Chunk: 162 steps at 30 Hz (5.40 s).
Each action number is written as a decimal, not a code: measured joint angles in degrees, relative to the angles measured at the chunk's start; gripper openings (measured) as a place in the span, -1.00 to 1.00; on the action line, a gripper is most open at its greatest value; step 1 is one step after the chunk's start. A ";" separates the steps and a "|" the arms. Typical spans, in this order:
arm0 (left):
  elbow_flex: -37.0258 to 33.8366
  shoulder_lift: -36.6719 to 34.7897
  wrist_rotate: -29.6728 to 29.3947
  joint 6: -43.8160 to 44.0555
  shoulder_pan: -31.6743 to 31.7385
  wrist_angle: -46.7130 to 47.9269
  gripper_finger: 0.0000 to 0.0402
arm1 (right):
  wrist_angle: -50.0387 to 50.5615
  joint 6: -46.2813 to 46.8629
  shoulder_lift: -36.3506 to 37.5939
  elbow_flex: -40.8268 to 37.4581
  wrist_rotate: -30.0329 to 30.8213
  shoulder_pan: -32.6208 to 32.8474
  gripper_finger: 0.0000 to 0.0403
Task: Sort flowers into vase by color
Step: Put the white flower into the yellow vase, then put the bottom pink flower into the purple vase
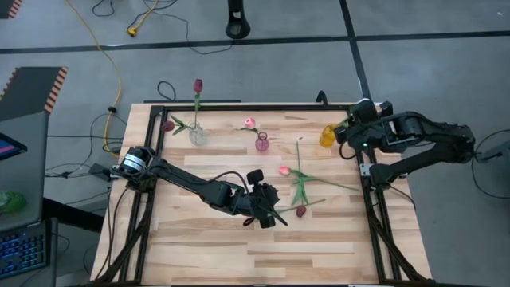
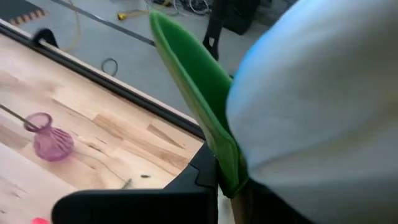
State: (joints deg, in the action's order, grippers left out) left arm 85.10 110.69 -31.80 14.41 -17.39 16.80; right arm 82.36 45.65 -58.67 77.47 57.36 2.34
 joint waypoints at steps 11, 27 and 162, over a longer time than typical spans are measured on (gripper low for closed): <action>0.00 0.00 0.00 0.00 -0.01 -0.01 -0.45 | -0.51 -0.49 -3.42 0.00 -1.81 -2.86 -0.79; 0.00 0.00 0.55 -0.02 0.00 -0.04 -0.45 | -1.59 -1.95 -6.15 0.00 -8.59 -10.95 -0.79; 0.00 0.00 11.18 2.78 -3.04 7.34 -0.33 | 1.11 2.82 -13.62 11.55 -34.16 24.27 0.11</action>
State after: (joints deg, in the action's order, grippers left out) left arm 85.10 110.69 -20.62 17.19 -20.43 24.14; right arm 83.47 48.47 -72.28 89.02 23.20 26.61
